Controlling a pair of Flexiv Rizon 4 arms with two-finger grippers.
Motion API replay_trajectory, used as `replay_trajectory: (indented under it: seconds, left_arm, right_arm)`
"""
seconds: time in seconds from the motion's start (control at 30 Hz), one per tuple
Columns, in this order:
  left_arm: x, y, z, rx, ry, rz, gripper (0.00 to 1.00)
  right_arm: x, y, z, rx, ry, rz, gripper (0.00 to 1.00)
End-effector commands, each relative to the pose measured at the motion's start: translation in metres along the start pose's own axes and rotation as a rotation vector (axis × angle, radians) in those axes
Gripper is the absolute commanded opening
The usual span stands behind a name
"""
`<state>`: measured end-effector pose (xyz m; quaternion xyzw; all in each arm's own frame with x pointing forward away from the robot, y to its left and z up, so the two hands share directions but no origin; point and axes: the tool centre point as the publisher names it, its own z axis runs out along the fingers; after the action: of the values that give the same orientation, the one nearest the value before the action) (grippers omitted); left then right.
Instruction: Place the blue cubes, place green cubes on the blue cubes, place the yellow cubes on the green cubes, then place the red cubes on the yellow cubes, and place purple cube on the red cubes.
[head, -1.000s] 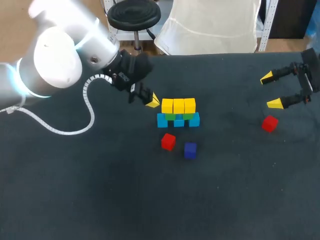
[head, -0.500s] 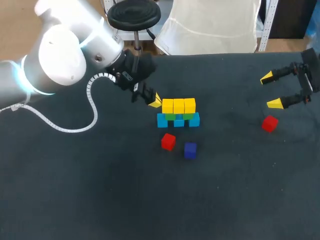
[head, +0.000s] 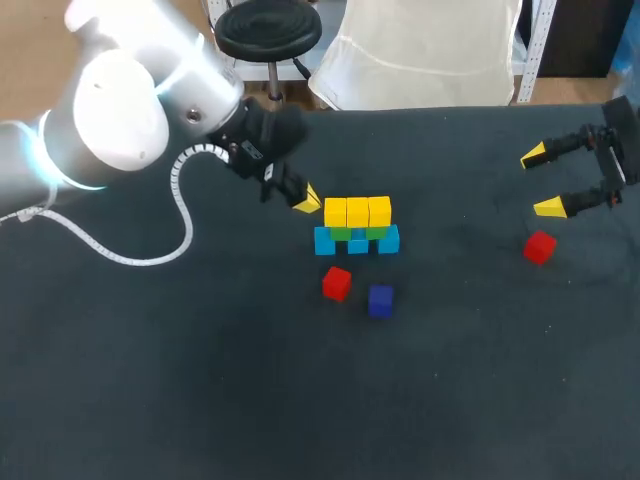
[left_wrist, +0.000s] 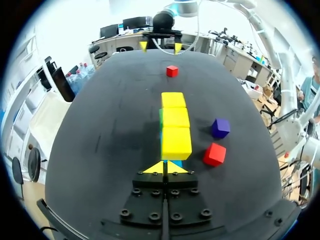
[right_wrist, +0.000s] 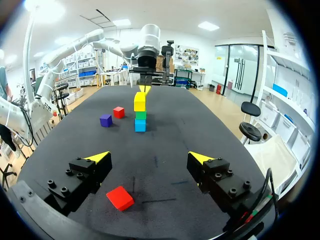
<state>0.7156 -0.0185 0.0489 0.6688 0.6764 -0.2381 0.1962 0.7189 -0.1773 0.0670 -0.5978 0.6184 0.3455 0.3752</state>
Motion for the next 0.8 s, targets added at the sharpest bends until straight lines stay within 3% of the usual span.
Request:
replay_trajectory:
  seconds: [0.03,0.1,0.27,0.5,0.8]
  left_arm:
    - [0.012,-0.009,-0.015,-0.027,-0.014,-0.014,0.35]
    - [0.015,-0.011,-0.022,-0.039,-0.014,-0.022,1.0]
    - [0.021,-0.017,-0.04,-0.066,-0.016,-0.018,1.0]
    - [0.02,-0.036,-0.051,-0.04,-0.003,0.058,1.0]
    - [0.02,-0.083,-0.046,0.038,0.038,0.236,1.0]
  right_arm:
    - [0.0,-0.001,0.0,-0.002,-0.002,-0.001,1.0]
    - [0.0,-0.001,0.0,-0.002,-0.002,-0.001,1.0]
    - [0.0,-0.001,0.0,-0.002,-0.002,-0.001,1.0]
    - [0.0,-0.001,0.0,-0.002,-0.002,-0.001,1.0]
    - [0.0,-0.001,0.0,-0.002,-0.002,-0.001,1.0]
